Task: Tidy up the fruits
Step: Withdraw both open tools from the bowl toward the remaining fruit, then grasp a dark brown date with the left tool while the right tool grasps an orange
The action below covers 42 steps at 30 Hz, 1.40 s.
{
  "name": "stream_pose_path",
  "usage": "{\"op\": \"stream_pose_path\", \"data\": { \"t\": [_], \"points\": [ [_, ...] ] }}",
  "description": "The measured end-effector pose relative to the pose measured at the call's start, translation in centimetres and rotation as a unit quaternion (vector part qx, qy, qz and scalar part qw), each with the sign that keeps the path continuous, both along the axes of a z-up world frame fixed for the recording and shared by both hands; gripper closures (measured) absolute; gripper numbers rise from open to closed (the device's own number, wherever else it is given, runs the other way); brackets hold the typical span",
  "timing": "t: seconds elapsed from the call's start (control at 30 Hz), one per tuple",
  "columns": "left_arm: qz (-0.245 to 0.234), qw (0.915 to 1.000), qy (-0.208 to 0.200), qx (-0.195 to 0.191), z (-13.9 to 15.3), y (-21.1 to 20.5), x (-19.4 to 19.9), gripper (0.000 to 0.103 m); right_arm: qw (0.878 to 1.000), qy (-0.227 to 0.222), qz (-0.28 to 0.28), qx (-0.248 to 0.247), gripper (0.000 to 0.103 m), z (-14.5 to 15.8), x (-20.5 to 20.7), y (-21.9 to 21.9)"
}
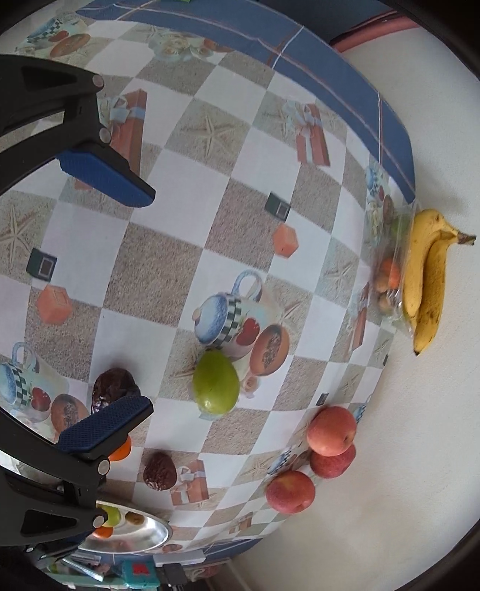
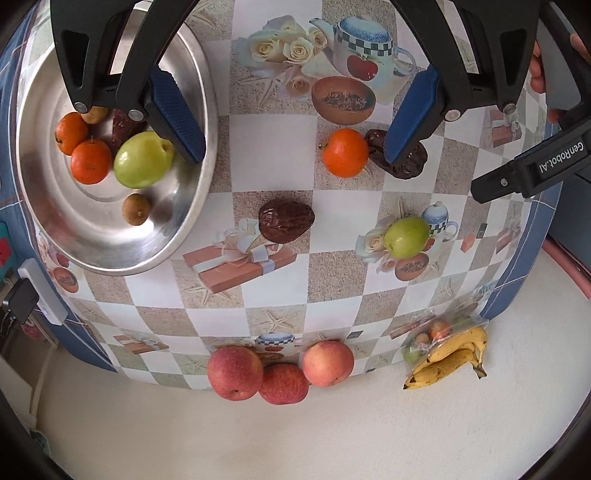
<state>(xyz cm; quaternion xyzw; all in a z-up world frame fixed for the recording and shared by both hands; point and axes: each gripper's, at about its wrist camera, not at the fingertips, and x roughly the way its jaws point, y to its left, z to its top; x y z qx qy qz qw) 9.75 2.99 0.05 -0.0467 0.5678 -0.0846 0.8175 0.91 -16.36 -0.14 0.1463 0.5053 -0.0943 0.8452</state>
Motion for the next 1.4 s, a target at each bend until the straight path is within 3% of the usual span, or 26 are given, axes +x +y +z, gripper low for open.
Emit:
{"op": "stream_pose_path", "data": {
  "t": [0.5,0.87,0.97,1.03,1.17,1.2,1.3,1.4],
  "points": [
    [-0.030,0.9990,0.027,-0.017,-3.0,-2.9,0.6,0.000,0.999,0.027,0.030,0.004,0.006,-2.8,1.5,1.6],
    [-0.051,0.9966,0.050,-0.041,-2.9,-3.7,0.0,0.001,0.999,0.025,0.038,-0.001,0.006,-2.8,1.8,2.0],
    [-0.051,0.9949,0.057,-0.066,-2.8,-3.6,-0.1,0.011,0.999,0.016,0.036,0.001,0.006,-2.4,1.8,2.0],
    [-0.049,0.9920,0.070,-0.093,-2.8,-3.5,-0.1,0.024,0.999,0.015,0.037,0.003,0.007,-2.3,1.9,2.1],
    [-0.040,0.9848,0.100,-0.136,-3.5,-3.2,-0.3,0.037,0.999,0.019,0.047,0.004,0.043,-2.6,2.0,2.6],
    [-0.035,0.9836,0.105,-0.142,-3.6,-3.1,-0.3,0.041,0.999,0.019,0.047,0.002,0.047,-2.7,2.0,2.6],
    [-0.031,0.9825,0.109,-0.147,-3.7,-3.0,-0.3,0.066,0.999,0.019,0.046,0.005,0.053,-2.8,2.0,2.5],
    [-0.032,0.9809,0.115,-0.154,-3.8,-3.0,-0.5,0.065,0.998,0.014,0.052,0.013,0.066,-2.7,2.0,2.6]
  ]
}}
